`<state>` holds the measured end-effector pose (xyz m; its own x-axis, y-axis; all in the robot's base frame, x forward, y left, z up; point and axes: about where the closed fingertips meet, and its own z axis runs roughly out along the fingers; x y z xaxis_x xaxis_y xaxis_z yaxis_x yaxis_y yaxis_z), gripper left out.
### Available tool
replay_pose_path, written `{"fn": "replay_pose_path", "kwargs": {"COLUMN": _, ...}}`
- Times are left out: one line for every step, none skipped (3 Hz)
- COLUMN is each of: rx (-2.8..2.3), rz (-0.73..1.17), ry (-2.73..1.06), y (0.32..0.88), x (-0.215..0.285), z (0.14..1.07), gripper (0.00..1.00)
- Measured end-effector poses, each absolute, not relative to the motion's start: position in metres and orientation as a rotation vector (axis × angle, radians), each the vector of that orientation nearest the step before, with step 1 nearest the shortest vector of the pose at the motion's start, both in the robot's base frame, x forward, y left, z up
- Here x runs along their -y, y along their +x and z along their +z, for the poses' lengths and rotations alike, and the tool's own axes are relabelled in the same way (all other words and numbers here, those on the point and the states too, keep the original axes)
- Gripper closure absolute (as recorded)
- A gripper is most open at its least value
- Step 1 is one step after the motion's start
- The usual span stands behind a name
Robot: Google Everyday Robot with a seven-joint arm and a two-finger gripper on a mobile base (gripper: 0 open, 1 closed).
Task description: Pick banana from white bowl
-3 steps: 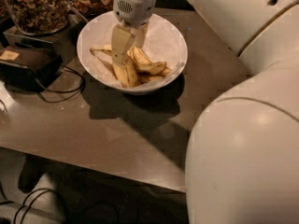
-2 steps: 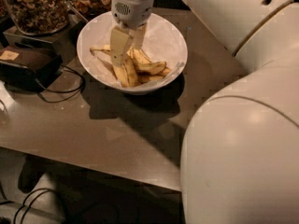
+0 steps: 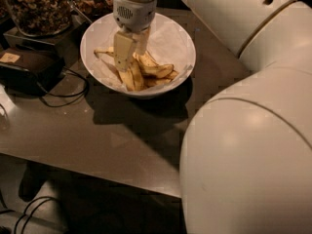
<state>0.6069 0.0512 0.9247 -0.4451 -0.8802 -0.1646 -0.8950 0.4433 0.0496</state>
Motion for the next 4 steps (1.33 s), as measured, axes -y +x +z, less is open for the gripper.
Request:
{"fn": "replay_pose_path", "kwargs": {"rx": -2.570, "rz": 0.189, "ry": -1.596, "y": 0.609, "x": -0.053, "z": 0.923, "gripper": 0.43}}
{"fn": "replay_pose_path", "kwargs": {"rx": -2.573, "rz": 0.186, "ry": -1.597, "y": 0.612, "x": -0.053, "z": 0.922, "gripper": 0.43}}
{"fn": "replay_pose_path", "kwargs": {"rx": -2.580, "rz": 0.187, "ry": -1.606, "y": 0.614, "x": -0.054, "z": 0.917, "gripper": 0.43}}
{"fn": "replay_pose_path", "kwargs": {"rx": -2.590, "rz": 0.196, "ry": -1.612, "y": 0.616, "x": -0.053, "z": 0.912, "gripper": 0.42}}
